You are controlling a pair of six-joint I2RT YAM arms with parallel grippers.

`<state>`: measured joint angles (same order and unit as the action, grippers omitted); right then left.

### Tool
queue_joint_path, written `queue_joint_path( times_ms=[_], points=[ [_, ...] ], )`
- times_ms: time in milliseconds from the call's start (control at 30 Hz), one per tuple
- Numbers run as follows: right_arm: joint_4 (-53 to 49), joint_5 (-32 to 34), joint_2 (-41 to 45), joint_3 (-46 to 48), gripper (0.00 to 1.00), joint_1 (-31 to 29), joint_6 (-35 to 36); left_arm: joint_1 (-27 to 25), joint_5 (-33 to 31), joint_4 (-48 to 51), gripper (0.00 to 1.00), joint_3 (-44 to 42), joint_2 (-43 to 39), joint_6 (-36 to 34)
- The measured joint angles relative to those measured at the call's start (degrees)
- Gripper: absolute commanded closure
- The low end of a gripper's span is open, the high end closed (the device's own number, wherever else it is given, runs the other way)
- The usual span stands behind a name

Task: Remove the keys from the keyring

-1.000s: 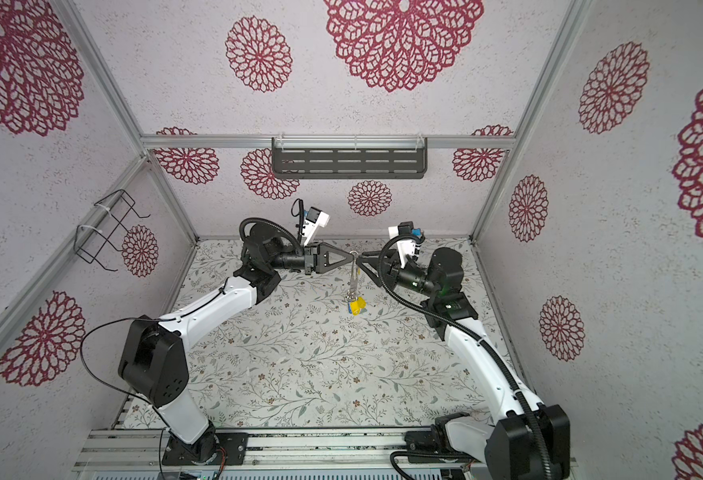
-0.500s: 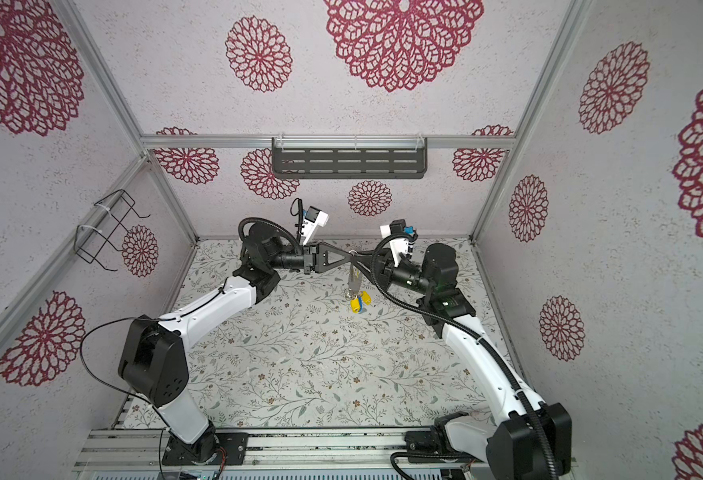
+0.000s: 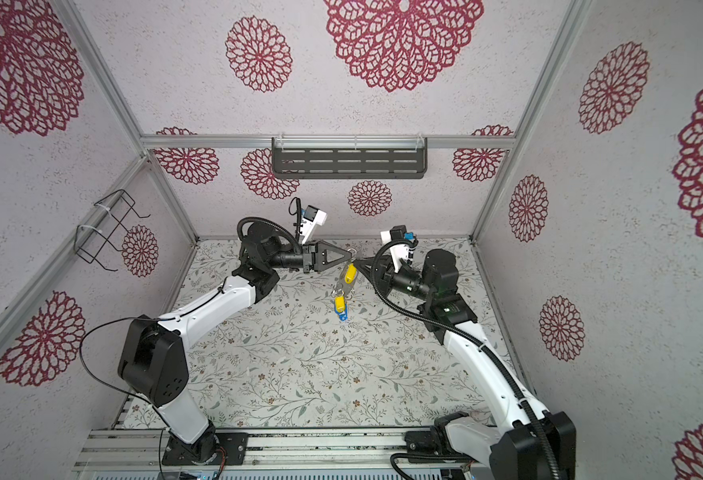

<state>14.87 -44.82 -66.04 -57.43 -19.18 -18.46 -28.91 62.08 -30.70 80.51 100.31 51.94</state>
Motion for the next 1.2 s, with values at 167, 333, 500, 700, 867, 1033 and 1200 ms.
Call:
queue_joint_path(
  times_ms=[167, 333, 500, 700, 867, 1033, 1200],
  points=[
    [1.38, 2.10, 0.48, 1.27, 1.00, -0.07, -0.20, -0.04, -0.48, 0.09, 1.00, 0.00, 0.00, -0.07],
    [2.73, 4.37, 0.63, 1.73, 1.00, -0.26, -0.20, -0.09, -1.60, 0.11, 1.00, 0.00, 0.00, -0.22],
    [3.67, 6.73, 0.70, 1.79, 1.00, -0.28, -0.04, -0.09, -3.08, 0.66, 1.00, -0.07, 0.00, -0.94],
    [5.55, 10.12, 1.70, 3.13, 1.00, -0.52, 0.90, -0.63, -5.44, -0.79, 1.00, -0.96, 0.24, 0.98],
    [7.78, 12.59, 1.99, 4.13, 1.00, -0.96, 0.92, -1.01, -6.47, -7.37, 1.00, -1.18, 2.40, 6.97],
    [11.32, 15.45, 1.99, 5.57, 1.00, -1.68, 0.90, -1.40, -7.37, -14.71, 1.00, -1.18, 5.09, 13.16],
    [15.82, 17.55, 1.99, 7.41, 1.00, -2.45, 0.92, -1.60, -7.63, -16.15, 1.00, -1.16, 5.68, 15.21]
  ],
)
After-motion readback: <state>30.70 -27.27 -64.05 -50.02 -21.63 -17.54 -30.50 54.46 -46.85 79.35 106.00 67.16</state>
